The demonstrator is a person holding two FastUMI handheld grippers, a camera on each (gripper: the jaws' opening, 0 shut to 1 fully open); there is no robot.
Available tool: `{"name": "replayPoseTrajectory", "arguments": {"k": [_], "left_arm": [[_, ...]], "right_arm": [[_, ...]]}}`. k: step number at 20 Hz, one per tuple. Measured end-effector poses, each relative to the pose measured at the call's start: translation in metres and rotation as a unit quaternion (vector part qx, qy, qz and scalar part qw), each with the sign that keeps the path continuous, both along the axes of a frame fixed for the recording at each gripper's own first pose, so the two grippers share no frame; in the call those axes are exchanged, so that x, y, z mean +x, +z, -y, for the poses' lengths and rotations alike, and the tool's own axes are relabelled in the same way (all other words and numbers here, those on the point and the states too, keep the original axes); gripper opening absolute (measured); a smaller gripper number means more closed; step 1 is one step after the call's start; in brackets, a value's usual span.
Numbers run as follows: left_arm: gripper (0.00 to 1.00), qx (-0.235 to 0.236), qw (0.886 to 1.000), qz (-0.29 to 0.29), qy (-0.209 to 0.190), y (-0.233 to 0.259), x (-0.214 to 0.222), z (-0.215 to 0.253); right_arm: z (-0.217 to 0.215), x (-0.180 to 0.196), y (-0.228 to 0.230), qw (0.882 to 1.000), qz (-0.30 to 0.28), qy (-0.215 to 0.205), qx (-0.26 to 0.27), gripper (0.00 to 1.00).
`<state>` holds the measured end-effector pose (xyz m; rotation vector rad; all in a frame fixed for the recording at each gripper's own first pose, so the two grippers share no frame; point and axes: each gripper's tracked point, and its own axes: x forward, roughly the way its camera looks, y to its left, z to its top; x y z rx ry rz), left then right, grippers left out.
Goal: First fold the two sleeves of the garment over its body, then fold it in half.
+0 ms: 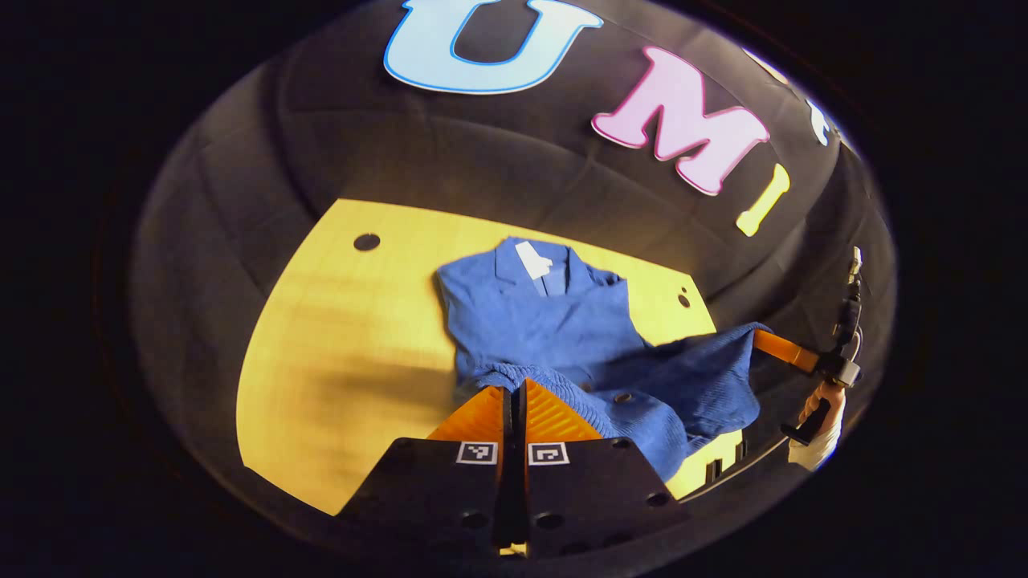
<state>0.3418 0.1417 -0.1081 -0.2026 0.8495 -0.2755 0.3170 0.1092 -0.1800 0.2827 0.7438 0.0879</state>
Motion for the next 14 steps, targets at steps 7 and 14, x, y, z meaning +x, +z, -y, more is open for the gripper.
{"name": "replayPoseTrajectory", "arguments": {"k": [7,14], "left_arm": [[0.0,-0.066,0.99,-0.032,0.122,-0.029,0.146,-0.027],[0.0,-0.141,0.967,-0.06,0.202,-0.081,0.205,-0.031]], "right_arm": [[-0.019,0.134,-0.097,0.996,-0.065,-0.013,0.06,0.0],[-0.02,0.217,-0.114,0.966,-0.012,-0.109,0.232,0.04]]}}
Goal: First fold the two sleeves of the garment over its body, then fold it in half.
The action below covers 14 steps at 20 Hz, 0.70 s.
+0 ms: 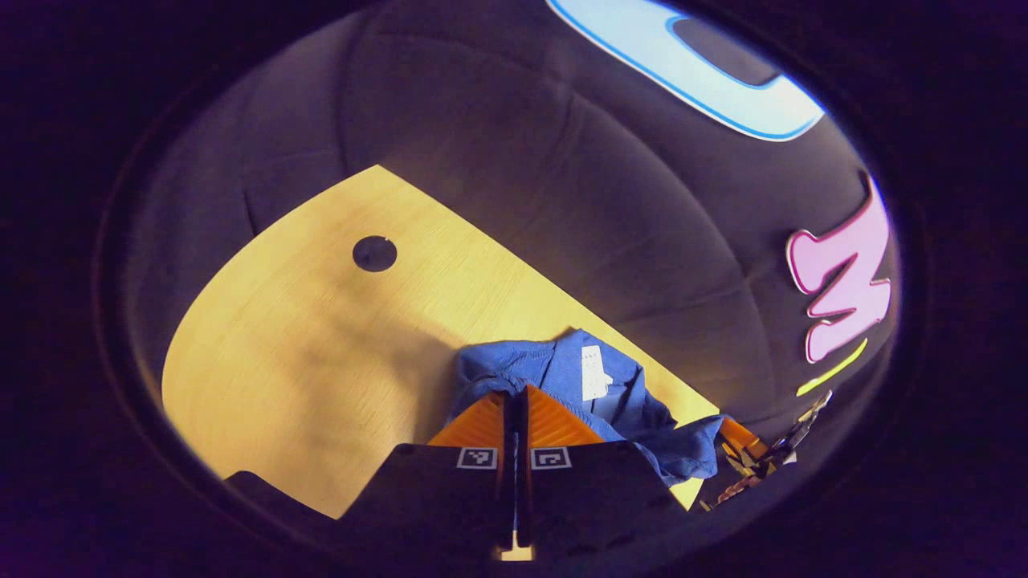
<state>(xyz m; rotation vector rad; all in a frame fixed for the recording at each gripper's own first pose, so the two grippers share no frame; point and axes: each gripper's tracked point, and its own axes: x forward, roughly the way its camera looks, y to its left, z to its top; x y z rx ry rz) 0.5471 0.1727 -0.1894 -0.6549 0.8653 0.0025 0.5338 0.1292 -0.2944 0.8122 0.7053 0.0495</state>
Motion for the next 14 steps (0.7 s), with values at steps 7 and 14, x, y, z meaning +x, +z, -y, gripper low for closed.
{"name": "replayPoseTrajectory", "arguments": {"k": [7,14], "left_arm": [[0.82,0.085,0.994,0.064,0.036,0.026,0.015,-0.037],[0.84,0.164,0.976,0.144,-0.009,0.085,0.0,-0.012]], "right_arm": [[0.018,0.007,0.015,0.999,0.039,-0.018,-0.033,0.67],[0.019,-0.01,0.071,0.99,0.107,-0.009,-0.091,0.93]]}}
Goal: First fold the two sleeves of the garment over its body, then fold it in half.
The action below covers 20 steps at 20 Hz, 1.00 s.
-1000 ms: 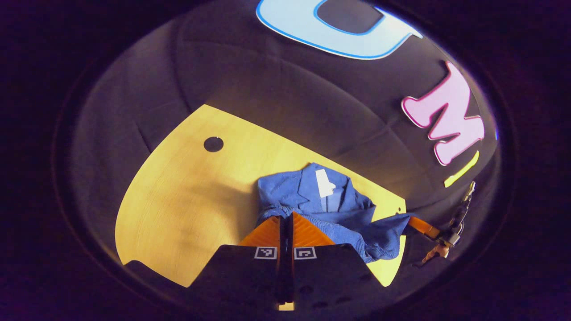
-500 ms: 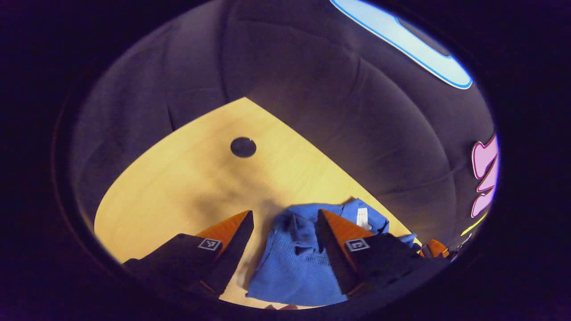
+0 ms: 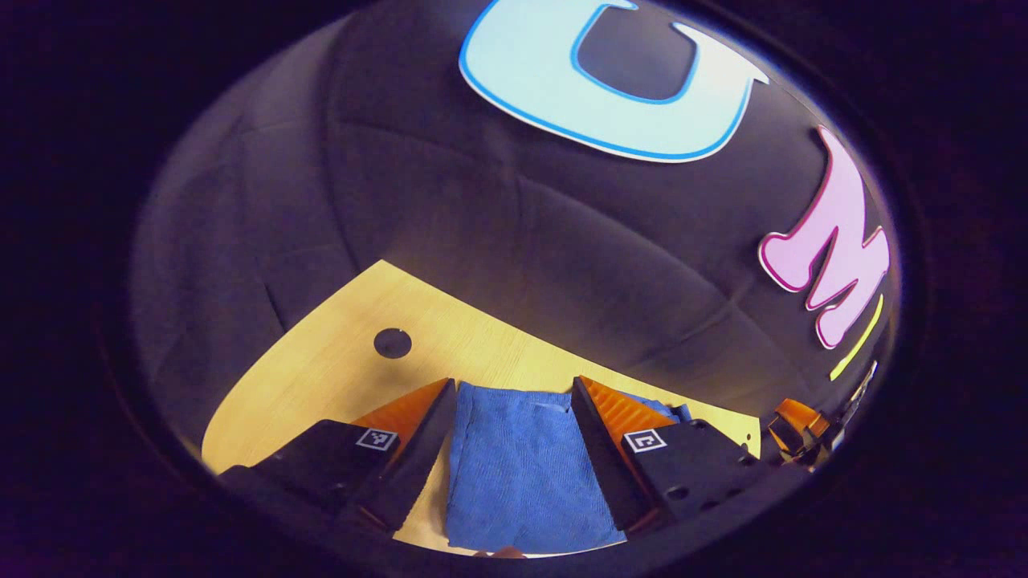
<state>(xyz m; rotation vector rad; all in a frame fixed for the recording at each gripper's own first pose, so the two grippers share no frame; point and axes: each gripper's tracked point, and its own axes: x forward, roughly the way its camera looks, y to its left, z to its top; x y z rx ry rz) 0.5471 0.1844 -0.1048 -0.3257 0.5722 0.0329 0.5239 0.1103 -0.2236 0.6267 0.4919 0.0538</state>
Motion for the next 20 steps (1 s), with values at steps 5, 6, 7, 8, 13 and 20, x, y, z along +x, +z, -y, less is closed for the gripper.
{"name": "replayPoseTrajectory", "arguments": {"k": [5,6,7,8,13,20], "left_arm": [[0.85,0.033,0.998,0.04,-0.022,0.039,-0.026,0.028],[0.84,0.039,0.998,0.047,-0.024,0.043,-0.03,0.033],[0.84,0.046,0.997,0.053,-0.024,0.047,-0.037,0.041],[0.85,0.052,0.997,0.056,-0.025,0.051,-0.044,0.047],[0.85,0.076,0.992,0.094,-0.03,0.075,-0.09,0.076],[0.84,0.118,0.979,0.159,-0.049,0.098,-0.167,0.118]], "right_arm": [[-0.003,-0.027,0.026,0.998,0.025,0.028,-0.052,0.95],[-0.002,-0.033,0.032,0.997,0.034,0.032,-0.068,0.95],[-0.002,-0.038,0.036,0.995,0.04,0.041,-0.082,0.95],[-0.006,-0.047,0.042,0.993,0.043,0.051,-0.093,0.95],[-0.017,-0.081,0.074,0.982,0.083,0.081,-0.152,0.95],[-0.03,-0.163,0.133,0.962,0.135,0.108,-0.213,0.95]]}}
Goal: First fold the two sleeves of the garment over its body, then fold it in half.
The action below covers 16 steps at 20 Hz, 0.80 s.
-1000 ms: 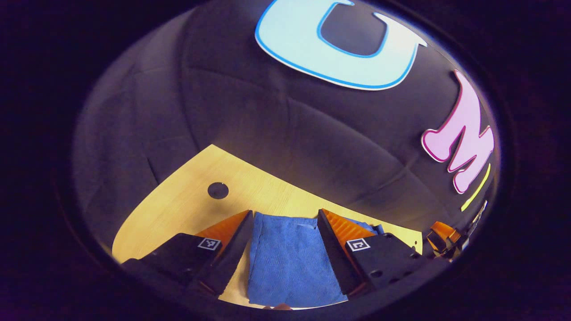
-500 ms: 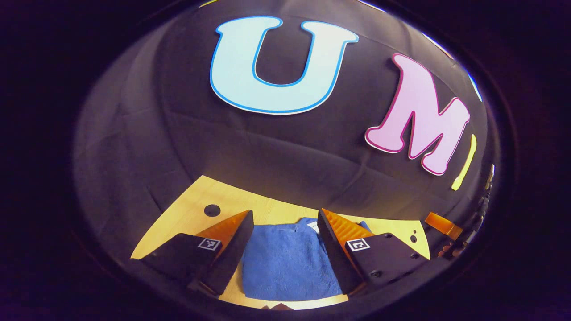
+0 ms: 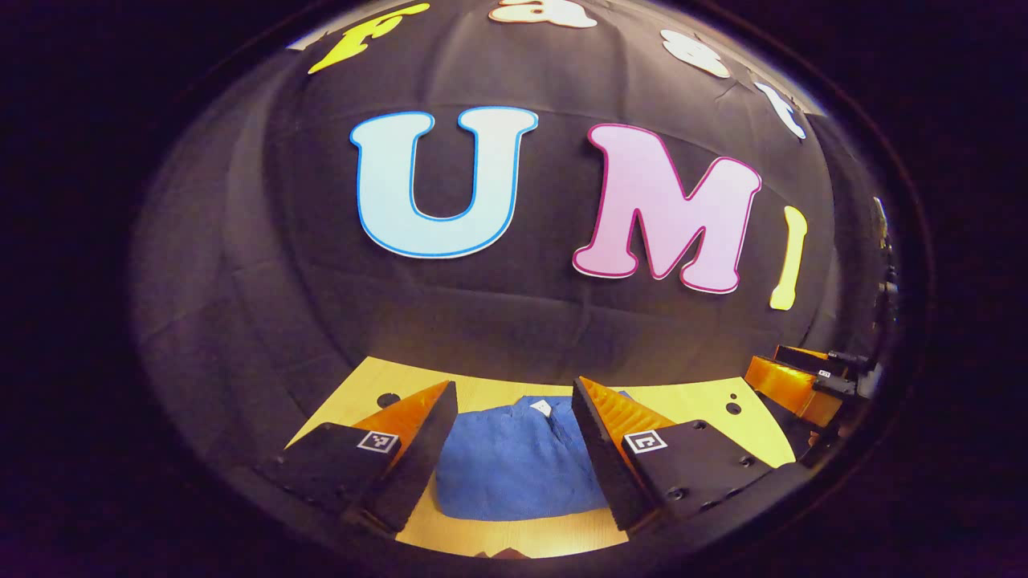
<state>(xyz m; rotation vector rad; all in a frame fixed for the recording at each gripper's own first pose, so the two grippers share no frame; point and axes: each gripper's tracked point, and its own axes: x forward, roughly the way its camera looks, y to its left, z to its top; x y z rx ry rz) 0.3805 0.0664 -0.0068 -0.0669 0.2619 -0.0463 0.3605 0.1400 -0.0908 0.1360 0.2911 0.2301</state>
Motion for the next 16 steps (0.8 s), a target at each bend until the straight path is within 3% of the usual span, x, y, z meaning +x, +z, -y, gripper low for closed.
{"name": "replayPoseTrajectory", "arguments": {"k": [6,12,16], "left_arm": [[0.84,-0.016,1.0,0.012,-0.009,0.006,-0.075,0.007],[0.84,0.013,0.999,0.047,-0.002,0.029,-0.158,-0.013],[0.83,0.027,0.996,0.086,0.0,0.039,-0.202,-0.009]], "right_arm": [[-0.012,-0.077,0.044,0.998,0.053,-0.004,-0.018,0.95],[-0.009,-0.163,0.085,0.994,0.103,-0.028,-0.019,0.95],[-0.004,-0.202,0.089,0.994,0.098,-0.044,0.0,0.95]]}}
